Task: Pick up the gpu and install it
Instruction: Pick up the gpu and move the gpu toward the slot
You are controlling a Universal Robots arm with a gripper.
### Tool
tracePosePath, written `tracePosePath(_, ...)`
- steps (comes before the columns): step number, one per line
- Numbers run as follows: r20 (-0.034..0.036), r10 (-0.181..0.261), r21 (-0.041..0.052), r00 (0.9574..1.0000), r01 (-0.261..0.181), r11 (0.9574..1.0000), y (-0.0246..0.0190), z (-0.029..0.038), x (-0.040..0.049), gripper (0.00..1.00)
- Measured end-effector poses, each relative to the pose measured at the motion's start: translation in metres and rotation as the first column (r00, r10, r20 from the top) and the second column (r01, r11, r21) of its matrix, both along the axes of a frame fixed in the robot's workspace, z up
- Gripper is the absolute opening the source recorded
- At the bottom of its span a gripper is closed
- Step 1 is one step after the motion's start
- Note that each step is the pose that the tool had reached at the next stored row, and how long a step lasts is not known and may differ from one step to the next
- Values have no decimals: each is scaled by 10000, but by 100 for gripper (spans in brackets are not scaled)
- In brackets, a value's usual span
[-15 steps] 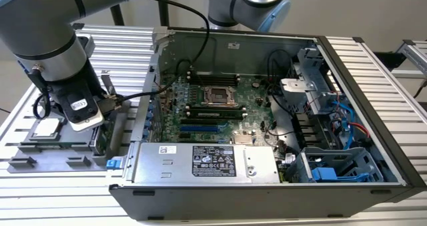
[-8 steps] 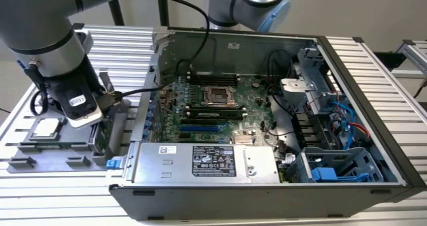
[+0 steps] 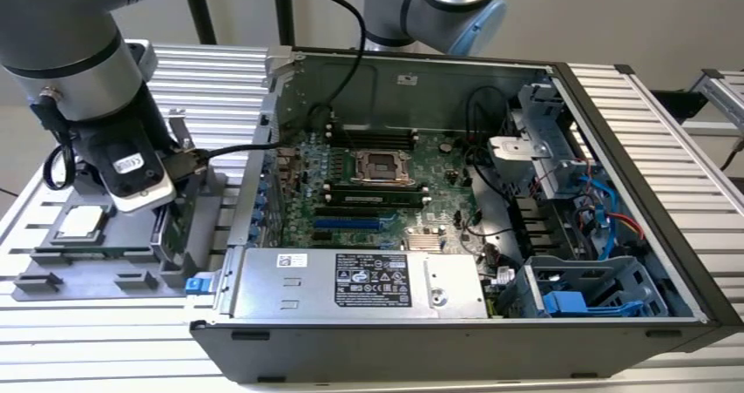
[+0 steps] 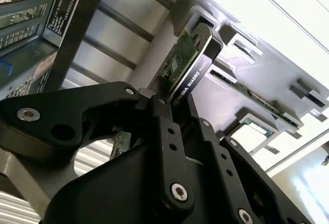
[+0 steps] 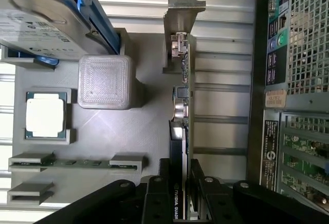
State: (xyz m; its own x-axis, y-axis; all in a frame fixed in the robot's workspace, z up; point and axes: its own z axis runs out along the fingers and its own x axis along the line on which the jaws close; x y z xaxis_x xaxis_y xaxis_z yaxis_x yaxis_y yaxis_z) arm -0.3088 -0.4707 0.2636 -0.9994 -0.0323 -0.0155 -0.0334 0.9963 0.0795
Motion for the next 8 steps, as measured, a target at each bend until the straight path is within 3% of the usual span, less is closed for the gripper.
tracePosePath(4, 0, 0, 0, 10000, 0, 10000, 0, 48, 0, 0)
tracePosePath(8, 2, 0, 2, 10000, 0, 10000, 0, 49, 0, 0)
